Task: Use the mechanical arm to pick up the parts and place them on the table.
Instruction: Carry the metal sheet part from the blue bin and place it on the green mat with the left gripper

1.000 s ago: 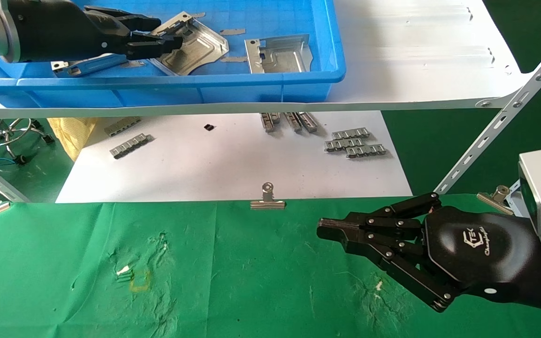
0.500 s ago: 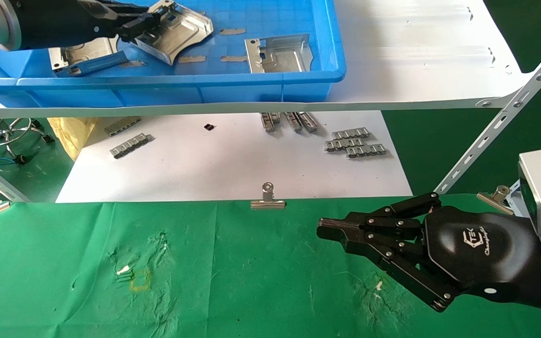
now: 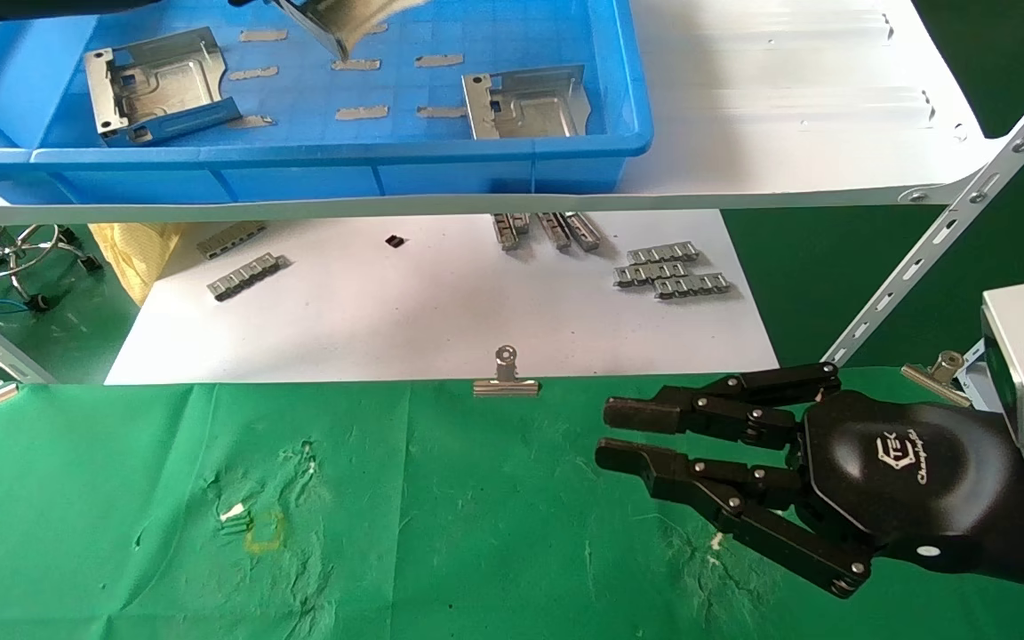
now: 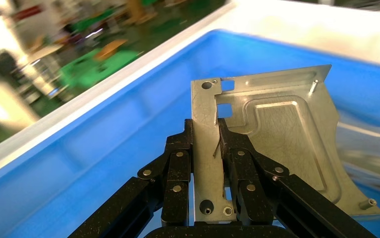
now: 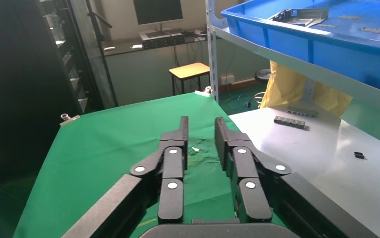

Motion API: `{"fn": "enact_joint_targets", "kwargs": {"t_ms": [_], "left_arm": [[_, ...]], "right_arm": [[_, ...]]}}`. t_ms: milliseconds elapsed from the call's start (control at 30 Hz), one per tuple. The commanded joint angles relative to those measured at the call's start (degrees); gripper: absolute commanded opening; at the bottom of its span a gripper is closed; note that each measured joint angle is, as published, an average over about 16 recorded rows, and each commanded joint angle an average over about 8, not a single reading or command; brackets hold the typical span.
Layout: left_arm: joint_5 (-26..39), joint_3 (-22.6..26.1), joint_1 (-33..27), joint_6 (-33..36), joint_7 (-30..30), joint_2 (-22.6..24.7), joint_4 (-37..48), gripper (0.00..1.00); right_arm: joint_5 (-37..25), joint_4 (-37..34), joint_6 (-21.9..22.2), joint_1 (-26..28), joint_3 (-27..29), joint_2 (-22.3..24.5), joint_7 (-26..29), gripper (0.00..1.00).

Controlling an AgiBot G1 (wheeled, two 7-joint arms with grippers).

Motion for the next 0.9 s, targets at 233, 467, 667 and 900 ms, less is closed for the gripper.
{"fn": "enact_joint_targets", "kwargs": {"t_ms": [233,467,667,900], "left_arm": [[-2.4,-0.7,2.2,16.5,6.5,-3.2,-3.8,0.00],[-7.9,0.9,8.8,19.2,9.9,-8.3,-14.2,0.00],[-18.9,4.3,17.8,19.2,10.9,-16.7,-29.1,0.00],[-22.3,10.8,24.8,17.8,16.7,-24.1,-35.3,0.00]], "right_arm": [[0.0,0.0,0.0,0.0,0.0,0.0,0.0,1.00],[0.0,0.0,0.0,0.0,0.0,0.0,0.0,1.00],[0.0,0.0,0.0,0.0,0.0,0.0,0.0,1.00],[0.0,0.0,0.0,0.0,0.0,0.0,0.0,1.00]]}}
